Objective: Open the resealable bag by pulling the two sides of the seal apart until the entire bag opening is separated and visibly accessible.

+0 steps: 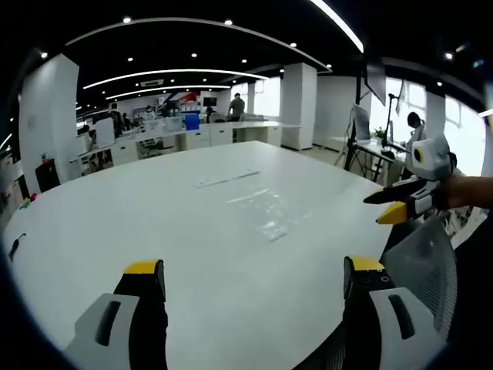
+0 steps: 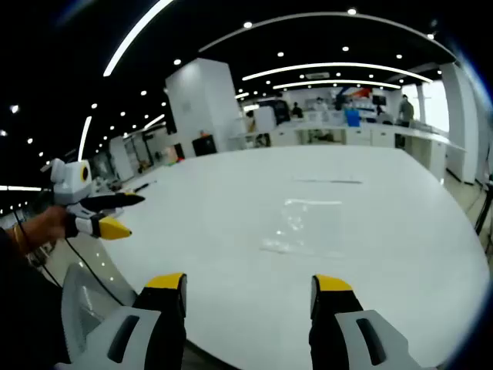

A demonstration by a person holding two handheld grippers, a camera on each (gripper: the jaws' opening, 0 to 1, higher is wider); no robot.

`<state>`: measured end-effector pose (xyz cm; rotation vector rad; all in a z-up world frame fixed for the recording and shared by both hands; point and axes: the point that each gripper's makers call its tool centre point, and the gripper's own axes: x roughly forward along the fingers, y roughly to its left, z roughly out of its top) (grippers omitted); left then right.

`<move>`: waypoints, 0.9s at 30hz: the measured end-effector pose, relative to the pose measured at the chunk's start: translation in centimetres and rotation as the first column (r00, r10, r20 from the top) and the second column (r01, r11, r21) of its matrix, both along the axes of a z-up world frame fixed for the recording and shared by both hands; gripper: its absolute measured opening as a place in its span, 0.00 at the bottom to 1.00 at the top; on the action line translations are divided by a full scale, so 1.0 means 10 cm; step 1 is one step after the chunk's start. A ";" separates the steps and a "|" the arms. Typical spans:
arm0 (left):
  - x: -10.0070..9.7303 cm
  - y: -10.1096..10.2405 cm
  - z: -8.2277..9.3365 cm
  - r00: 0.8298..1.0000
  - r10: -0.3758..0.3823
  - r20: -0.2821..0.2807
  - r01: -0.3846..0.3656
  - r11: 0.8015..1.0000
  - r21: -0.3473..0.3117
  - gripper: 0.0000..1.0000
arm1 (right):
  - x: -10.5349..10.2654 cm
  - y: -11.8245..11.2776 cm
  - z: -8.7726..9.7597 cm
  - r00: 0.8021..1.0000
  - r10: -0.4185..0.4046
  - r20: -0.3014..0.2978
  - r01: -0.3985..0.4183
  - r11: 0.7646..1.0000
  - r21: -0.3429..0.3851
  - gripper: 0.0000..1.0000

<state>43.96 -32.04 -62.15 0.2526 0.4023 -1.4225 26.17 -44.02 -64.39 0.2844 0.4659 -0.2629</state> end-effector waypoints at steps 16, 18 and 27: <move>-0.04 0.00 0.06 1.000 -0.003 -0.014 0.003 1.000 -0.004 0.95 | -0.09 -0.09 0.03 1.000 -0.029 -0.004 0.029 1.000 -0.004 0.63; -0.03 0.00 0.06 1.000 -0.002 -0.016 0.002 1.000 -0.004 0.95 | -0.09 -0.09 0.03 1.000 -0.031 -0.003 0.031 1.000 -0.002 0.63; -0.04 -0.01 0.05 1.000 -0.010 -0.019 0.010 1.000 0.005 0.94 | -0.11 -0.07 0.02 0.999 -0.034 -0.010 0.034 0.999 0.003 0.63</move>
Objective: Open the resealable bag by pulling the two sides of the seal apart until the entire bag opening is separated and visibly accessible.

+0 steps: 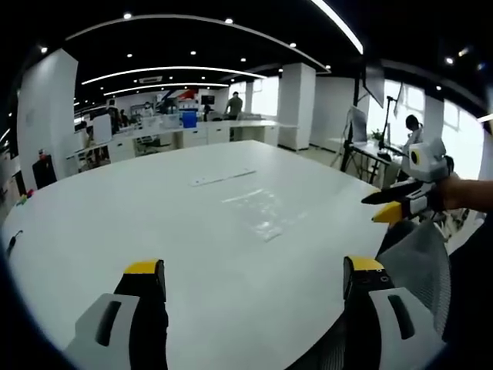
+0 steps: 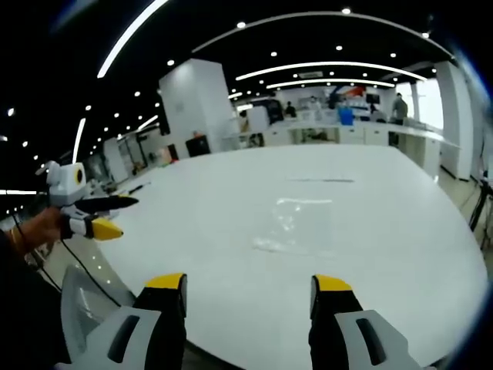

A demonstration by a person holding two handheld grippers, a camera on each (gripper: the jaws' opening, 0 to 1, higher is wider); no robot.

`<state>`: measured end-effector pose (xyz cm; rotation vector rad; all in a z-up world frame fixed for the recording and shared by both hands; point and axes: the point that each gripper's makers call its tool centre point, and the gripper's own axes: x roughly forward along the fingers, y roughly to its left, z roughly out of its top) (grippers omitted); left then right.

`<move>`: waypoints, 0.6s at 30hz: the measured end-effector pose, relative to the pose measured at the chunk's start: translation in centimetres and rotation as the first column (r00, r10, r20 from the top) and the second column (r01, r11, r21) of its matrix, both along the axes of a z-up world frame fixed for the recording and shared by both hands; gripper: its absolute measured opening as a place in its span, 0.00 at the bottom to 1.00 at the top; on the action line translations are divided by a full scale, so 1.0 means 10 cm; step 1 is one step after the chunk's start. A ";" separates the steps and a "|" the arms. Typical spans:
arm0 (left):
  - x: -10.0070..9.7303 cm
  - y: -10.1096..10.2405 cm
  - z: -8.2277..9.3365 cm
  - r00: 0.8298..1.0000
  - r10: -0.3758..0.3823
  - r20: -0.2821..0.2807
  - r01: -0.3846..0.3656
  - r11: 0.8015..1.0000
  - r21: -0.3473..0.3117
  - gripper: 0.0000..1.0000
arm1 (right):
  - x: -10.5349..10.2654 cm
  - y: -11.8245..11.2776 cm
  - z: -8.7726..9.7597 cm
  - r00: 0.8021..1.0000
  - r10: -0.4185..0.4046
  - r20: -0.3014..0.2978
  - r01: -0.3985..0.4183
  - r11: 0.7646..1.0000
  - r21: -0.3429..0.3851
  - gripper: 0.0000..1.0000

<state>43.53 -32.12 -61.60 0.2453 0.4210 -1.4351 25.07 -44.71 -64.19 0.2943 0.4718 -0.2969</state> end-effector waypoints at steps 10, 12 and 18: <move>0.00 -0.03 0.01 1.000 -0.006 0.004 0.006 1.000 0.002 0.93 | 0.03 -0.01 -0.03 1.000 0.011 -0.008 -0.011 1.000 0.002 0.63; 0.01 -0.04 0.03 1.000 -0.002 0.003 0.002 1.000 -0.003 0.93 | 0.03 -0.01 -0.03 1.000 0.016 -0.012 -0.016 1.000 -0.001 0.63; 0.00 -0.05 0.03 1.000 -0.001 0.008 0.001 1.000 0.004 0.93 | 0.00 -0.01 -0.05 1.000 0.022 -0.019 -0.022 1.000 0.004 0.63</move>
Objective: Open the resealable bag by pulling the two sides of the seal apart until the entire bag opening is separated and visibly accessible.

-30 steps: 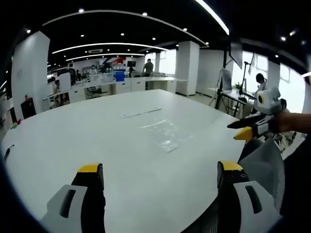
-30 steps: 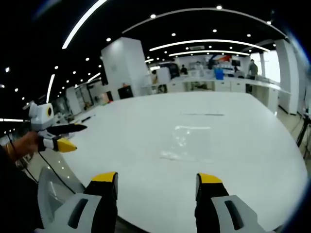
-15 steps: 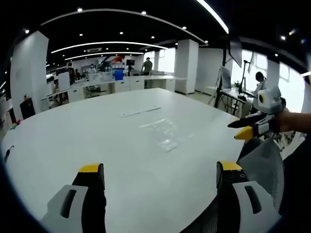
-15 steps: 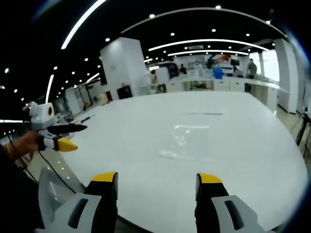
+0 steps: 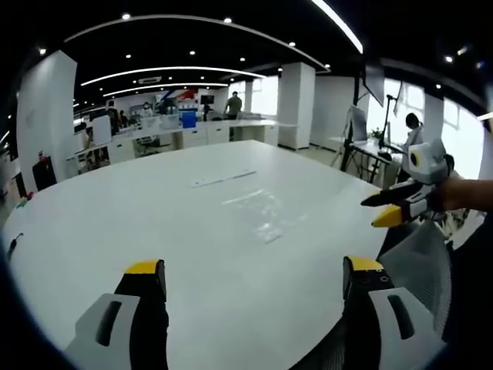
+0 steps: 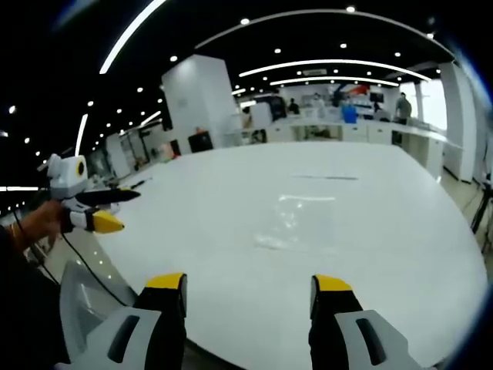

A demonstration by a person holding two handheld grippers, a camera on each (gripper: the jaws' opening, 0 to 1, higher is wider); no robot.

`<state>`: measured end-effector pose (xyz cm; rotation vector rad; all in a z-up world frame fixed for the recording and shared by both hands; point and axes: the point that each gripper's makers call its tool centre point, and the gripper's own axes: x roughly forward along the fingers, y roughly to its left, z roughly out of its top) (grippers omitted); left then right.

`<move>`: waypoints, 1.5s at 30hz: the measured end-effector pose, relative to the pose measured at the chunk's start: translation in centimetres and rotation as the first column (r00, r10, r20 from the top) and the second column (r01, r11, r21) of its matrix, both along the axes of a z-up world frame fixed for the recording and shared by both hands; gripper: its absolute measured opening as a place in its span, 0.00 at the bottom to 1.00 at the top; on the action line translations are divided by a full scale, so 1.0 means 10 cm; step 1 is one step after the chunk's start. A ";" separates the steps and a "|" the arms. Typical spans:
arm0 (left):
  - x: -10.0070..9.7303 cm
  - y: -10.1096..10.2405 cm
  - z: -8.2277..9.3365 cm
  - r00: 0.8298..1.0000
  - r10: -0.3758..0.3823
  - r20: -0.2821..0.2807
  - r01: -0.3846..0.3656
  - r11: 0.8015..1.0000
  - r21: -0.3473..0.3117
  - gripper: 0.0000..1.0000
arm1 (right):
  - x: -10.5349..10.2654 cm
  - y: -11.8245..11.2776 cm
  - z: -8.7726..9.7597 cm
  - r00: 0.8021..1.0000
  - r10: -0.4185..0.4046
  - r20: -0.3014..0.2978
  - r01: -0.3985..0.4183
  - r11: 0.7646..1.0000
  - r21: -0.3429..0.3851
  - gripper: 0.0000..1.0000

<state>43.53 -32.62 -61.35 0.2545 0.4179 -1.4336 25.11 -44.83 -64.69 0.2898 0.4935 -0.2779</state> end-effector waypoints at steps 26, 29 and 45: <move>0.01 -0.01 -0.05 1.000 -0.009 0.016 0.008 1.000 0.028 0.91 | 0.07 -0.08 -0.07 0.999 0.025 -0.026 -0.026 0.999 -0.037 0.61; 0.01 -0.01 -0.06 1.000 -0.007 0.016 0.007 1.000 0.031 0.91 | 0.09 -0.10 -0.10 0.999 0.033 -0.032 -0.034 0.999 -0.038 0.60; 0.04 -0.04 -0.09 1.000 -0.011 0.008 0.010 0.999 0.042 0.90 | 0.35 -0.20 -0.23 0.993 0.086 -0.076 -0.091 0.993 -0.073 0.56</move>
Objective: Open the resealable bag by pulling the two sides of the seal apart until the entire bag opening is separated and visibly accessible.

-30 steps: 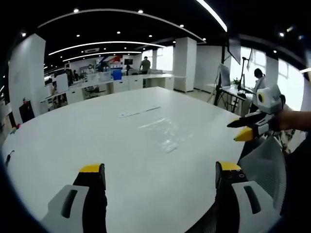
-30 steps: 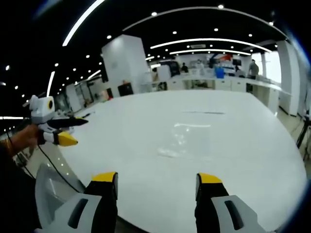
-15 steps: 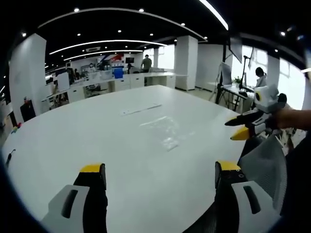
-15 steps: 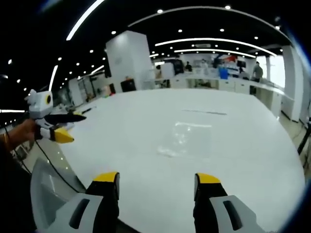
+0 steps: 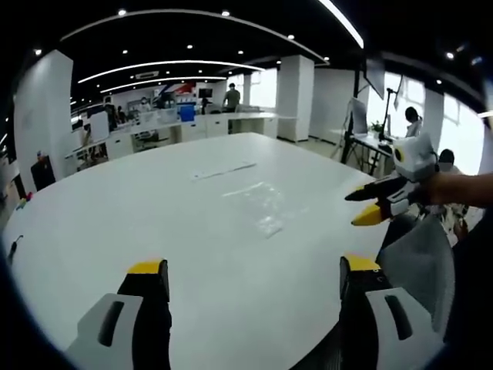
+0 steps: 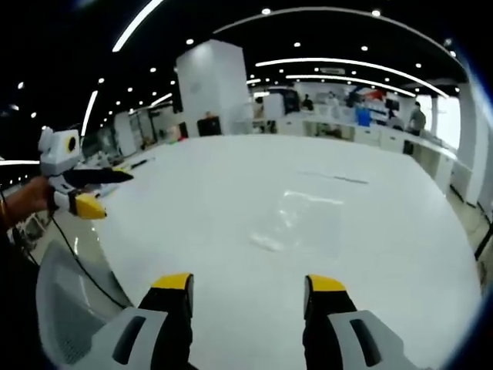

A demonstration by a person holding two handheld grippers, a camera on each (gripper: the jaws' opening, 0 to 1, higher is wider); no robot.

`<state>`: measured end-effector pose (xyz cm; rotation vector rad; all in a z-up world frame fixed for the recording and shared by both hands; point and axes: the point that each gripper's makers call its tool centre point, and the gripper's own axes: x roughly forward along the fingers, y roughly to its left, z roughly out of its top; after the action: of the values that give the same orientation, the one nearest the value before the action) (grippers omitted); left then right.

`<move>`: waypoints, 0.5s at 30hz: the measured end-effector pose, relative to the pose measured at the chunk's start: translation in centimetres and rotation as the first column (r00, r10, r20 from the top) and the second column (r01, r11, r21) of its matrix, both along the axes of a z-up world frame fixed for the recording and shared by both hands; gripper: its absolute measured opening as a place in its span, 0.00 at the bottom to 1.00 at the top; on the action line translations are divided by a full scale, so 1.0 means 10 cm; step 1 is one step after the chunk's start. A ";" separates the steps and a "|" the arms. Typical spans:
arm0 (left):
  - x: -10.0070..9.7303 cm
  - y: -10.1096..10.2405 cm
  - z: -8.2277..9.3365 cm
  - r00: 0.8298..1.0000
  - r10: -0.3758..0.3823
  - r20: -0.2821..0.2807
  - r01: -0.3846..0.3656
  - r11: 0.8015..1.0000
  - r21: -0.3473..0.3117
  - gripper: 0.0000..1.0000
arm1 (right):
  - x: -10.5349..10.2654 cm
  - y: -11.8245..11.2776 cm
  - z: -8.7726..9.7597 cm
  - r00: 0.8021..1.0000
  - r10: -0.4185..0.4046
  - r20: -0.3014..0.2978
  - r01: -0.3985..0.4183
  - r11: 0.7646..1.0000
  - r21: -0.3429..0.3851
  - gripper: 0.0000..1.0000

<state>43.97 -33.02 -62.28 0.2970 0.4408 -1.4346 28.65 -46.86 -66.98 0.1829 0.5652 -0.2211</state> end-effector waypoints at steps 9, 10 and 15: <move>-0.02 -0.01 -0.06 0.999 -0.043 0.020 0.043 0.999 0.025 0.89 | 0.20 -0.14 -0.07 0.999 0.040 -0.023 -0.040 0.999 -0.029 0.54; -0.02 -0.01 -0.07 0.999 -0.044 0.018 0.044 0.999 0.026 0.89 | 0.22 -0.15 -0.08 0.999 0.043 -0.028 -0.044 0.999 -0.031 0.54; -0.01 -0.01 -0.14 0.999 -0.037 -0.012 0.037 0.999 0.029 0.89 | 0.30 -0.20 -0.13 0.997 0.056 -0.044 -0.058 0.998 -0.038 0.54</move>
<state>43.91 -33.15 -63.69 0.3224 0.4677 -1.4675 31.61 -48.90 -68.30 0.1238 0.6070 -0.1810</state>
